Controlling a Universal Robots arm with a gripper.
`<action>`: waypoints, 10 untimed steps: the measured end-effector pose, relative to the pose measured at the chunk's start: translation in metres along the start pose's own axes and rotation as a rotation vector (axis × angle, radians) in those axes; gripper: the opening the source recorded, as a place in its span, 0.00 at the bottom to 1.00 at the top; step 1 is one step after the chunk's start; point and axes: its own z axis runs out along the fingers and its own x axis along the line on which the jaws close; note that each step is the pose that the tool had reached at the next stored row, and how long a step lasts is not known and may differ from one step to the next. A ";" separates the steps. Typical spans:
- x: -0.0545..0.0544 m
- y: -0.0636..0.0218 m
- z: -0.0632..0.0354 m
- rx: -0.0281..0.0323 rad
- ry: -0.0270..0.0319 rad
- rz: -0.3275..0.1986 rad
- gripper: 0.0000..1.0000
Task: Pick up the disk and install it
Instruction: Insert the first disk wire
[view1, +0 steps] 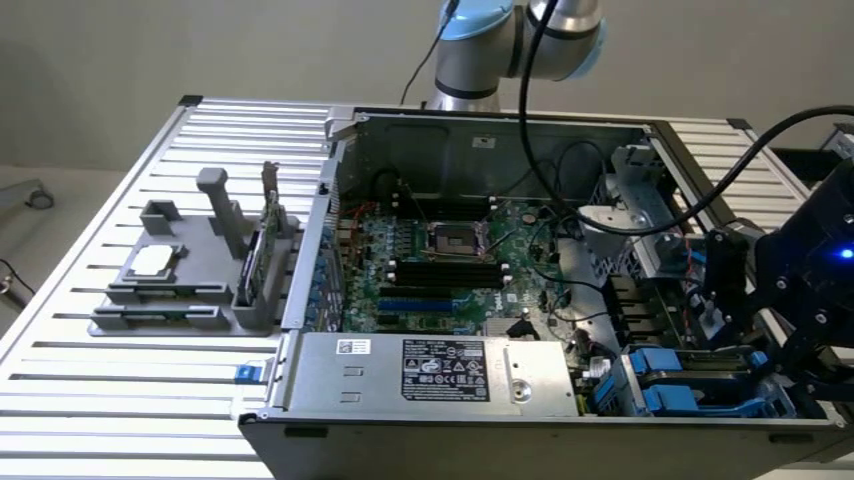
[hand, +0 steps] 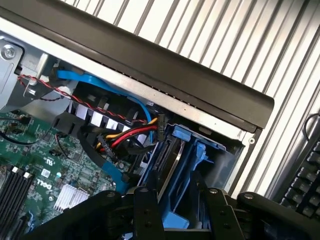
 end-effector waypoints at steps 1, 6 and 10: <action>0.000 0.0000 0.0000 -0.0012 0.0015 0.010 0.39; 0.000 0.0000 0.0003 -0.0066 0.0070 0.061 0.39; 0.000 -0.0001 0.0005 -0.0100 0.0093 0.104 0.39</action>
